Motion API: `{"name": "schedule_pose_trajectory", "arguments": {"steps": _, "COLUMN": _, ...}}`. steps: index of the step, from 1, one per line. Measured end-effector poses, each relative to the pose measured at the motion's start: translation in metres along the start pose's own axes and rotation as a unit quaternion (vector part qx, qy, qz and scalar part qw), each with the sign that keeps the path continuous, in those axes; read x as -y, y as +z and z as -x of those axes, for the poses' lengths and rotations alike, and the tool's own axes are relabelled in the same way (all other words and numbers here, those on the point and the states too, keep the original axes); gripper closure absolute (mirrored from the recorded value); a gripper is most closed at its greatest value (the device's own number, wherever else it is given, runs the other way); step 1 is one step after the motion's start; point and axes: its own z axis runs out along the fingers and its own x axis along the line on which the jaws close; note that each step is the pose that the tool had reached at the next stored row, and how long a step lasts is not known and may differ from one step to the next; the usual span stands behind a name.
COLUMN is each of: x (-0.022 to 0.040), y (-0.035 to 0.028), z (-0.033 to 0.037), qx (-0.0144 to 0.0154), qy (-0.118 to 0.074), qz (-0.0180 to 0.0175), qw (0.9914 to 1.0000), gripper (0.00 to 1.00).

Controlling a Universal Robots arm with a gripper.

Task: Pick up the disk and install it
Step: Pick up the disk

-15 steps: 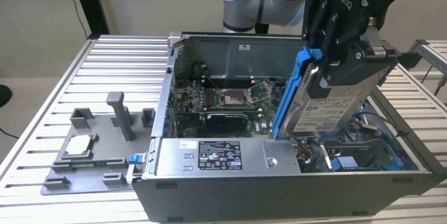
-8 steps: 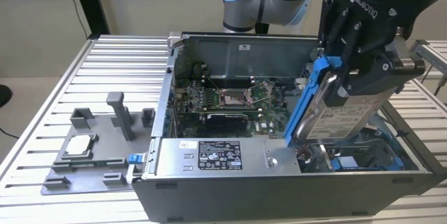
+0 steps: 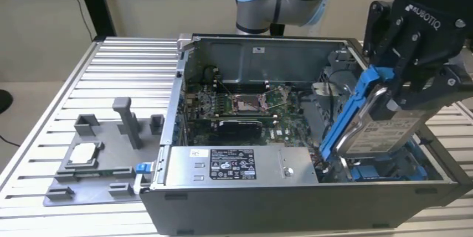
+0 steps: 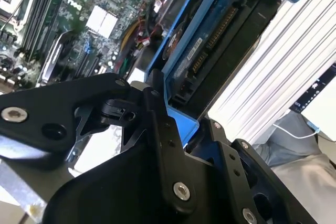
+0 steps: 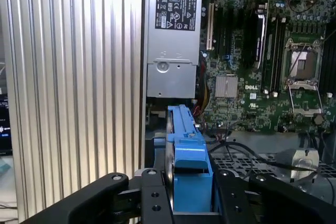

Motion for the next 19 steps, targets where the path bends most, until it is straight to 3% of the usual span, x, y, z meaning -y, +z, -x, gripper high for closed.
{"name": "schedule_pose_trajectory", "arguments": {"steps": 9, "x": 0.0385, "y": 0.0048, "z": -0.0018, "qx": 0.0003, "qy": -0.001, "qz": 0.0000, "qw": 1.00000, "gripper": 1.00}}
{"name": "schedule_pose_trajectory", "arguments": {"steps": 19, "x": 0.0431, "y": 0.0080, "z": -0.0007, "qx": 0.0003, "qy": -0.001, "qz": -0.0005, "qw": 1.00000, "gripper": 1.00}}
